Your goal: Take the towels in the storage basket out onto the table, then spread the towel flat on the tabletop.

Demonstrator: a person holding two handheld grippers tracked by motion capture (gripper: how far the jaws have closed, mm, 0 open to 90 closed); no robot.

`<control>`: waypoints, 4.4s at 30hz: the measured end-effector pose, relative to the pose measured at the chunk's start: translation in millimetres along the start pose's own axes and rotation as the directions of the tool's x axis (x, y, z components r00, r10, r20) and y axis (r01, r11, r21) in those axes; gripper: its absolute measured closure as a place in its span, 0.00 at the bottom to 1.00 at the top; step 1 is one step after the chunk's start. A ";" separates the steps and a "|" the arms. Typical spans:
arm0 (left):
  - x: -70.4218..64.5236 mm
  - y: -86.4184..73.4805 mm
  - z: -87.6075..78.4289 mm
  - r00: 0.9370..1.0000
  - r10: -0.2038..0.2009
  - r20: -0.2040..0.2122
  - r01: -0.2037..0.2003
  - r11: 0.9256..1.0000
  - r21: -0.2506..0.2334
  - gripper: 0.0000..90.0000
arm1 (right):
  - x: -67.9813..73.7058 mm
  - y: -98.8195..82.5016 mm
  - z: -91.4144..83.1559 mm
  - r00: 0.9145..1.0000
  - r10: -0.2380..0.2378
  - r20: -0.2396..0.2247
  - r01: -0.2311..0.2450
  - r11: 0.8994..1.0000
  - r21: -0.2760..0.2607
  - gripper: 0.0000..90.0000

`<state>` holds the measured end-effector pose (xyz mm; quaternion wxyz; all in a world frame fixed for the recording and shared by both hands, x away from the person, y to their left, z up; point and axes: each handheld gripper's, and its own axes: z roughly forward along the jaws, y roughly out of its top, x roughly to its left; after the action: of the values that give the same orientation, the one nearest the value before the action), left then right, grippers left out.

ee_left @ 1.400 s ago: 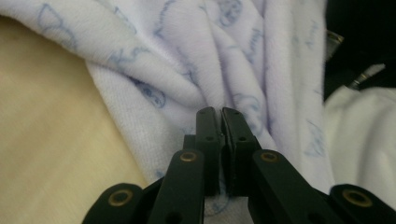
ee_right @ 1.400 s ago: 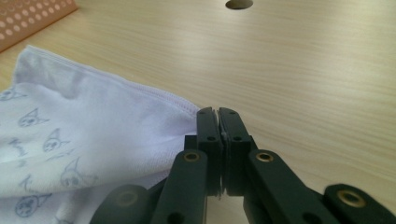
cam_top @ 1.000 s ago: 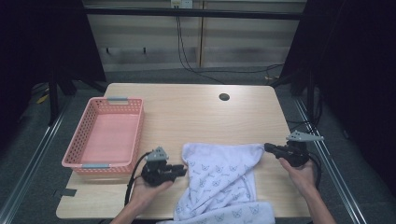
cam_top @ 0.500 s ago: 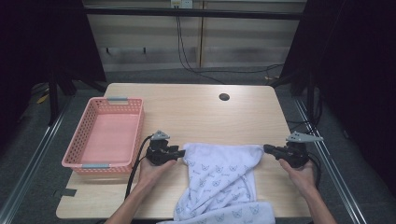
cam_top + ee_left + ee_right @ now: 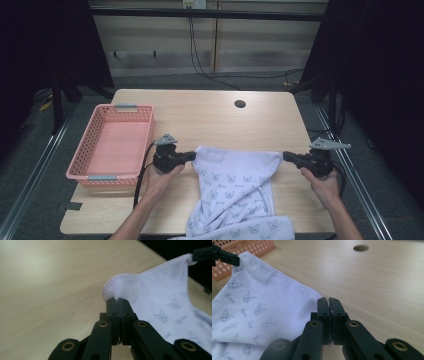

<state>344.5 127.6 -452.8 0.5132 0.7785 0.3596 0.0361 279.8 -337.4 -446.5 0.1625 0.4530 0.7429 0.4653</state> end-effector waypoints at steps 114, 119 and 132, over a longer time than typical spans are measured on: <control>-32.9 -54.2 -12.8 0.993 0.092 0.073 -0.108 0.957 0.268 0.54 | 56.2 -38.7 2.1 0.991 -0.094 -0.099 0.112 0.974 0.197 0.65; -18.9 -45.4 6.5 0.994 0.107 0.000 -0.103 0.959 0.265 0.57 | 42.9 -29.4 28.4 0.992 -0.103 -0.075 0.117 0.967 0.225 0.65; -11.5 -52.3 16.8 0.985 0.171 -0.023 -0.157 0.947 0.279 0.96 | 43.1 -35.0 56.6 0.986 -0.161 -0.035 0.164 0.944 0.286 0.92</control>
<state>315.8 118.9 -500.2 0.3863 0.8685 0.3071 0.0463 275.9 -276.5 -497.2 0.1286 0.4065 0.8384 0.3396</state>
